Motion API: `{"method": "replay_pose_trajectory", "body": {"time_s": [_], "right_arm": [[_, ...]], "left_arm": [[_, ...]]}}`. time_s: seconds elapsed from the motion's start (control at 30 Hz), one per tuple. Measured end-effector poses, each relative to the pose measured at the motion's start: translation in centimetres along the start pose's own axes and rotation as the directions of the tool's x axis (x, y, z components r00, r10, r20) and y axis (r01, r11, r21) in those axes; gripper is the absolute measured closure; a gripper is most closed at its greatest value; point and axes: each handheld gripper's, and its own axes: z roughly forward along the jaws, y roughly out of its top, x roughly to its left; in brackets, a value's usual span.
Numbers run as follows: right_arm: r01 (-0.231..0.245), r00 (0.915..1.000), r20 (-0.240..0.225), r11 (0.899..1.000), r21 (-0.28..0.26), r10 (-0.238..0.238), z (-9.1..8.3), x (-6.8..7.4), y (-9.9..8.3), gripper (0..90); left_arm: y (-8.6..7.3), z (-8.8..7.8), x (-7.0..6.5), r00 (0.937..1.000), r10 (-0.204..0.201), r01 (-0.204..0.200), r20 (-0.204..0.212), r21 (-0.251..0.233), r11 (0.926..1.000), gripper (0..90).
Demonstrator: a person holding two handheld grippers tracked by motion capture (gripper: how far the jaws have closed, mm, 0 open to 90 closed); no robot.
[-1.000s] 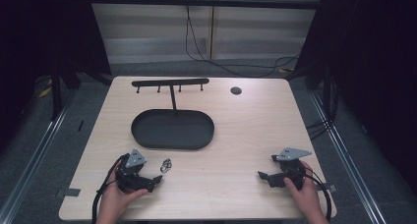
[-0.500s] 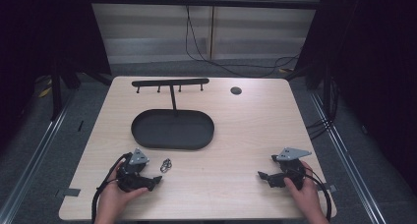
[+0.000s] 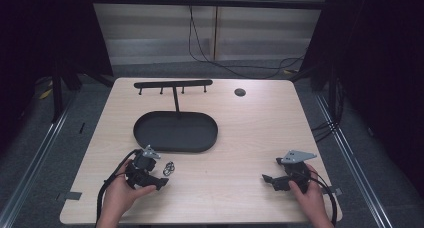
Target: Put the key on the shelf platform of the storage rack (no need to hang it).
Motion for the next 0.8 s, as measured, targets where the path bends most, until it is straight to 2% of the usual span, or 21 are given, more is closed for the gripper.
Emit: {"method": "replay_pose_trajectory", "body": {"time_s": [0.07, 0.23, 0.33, 0.47, 0.67, 0.8], "right_arm": [[0.000, 1.0000, 0.000, 1.000, 0.000, 0.000, 0.0, 0.0, 0.0, 14.0], [0.000, 1.0000, 0.000, 1.000, 0.001, 0.000, 0.0, 0.0, 0.0, 14.0], [0.000, 1.0000, 0.000, 1.000, 0.000, 0.000, 0.0, 0.0, 0.0, 14.0], [0.000, 1.0000, 0.000, 1.000, 0.000, 0.000, 0.0, 0.0, 0.0, 14.0], [0.000, 1.0000, 0.000, 1.000, 0.000, 0.000, 0.0, 0.0, 0.0, 14.0], [0.000, 1.0000, 0.000, 1.000, 0.000, 0.000, 0.0, 0.0, 0.0, 14.0]], "left_arm": [[0.5, -0.5, 0.1, 1.0000, -0.001, 0.001, -0.008, 0.002, 1.0000, 28.6], [1.7, -1.4, 0.4, 0.9997, -0.021, 0.021, 0.010, 0.000, 0.9998, 29.1], [2.2, -1.6, 0.5, 0.9999, -0.014, 0.014, 0.004, 0.017, 0.9998, 31.5], [2.6, -0.8, 0.5, 0.9989, -0.043, 0.042, 0.021, 0.045, 0.9981, 33.7], [3.5, 0.6, 0.7, 0.9980, -0.063, 0.063, -0.004, 0.095, 0.9935, 36.8], [3.9, 1.3, 0.7, 0.9976, -0.069, 0.069, -0.003, 0.126, 0.9896, 38.8]]}}
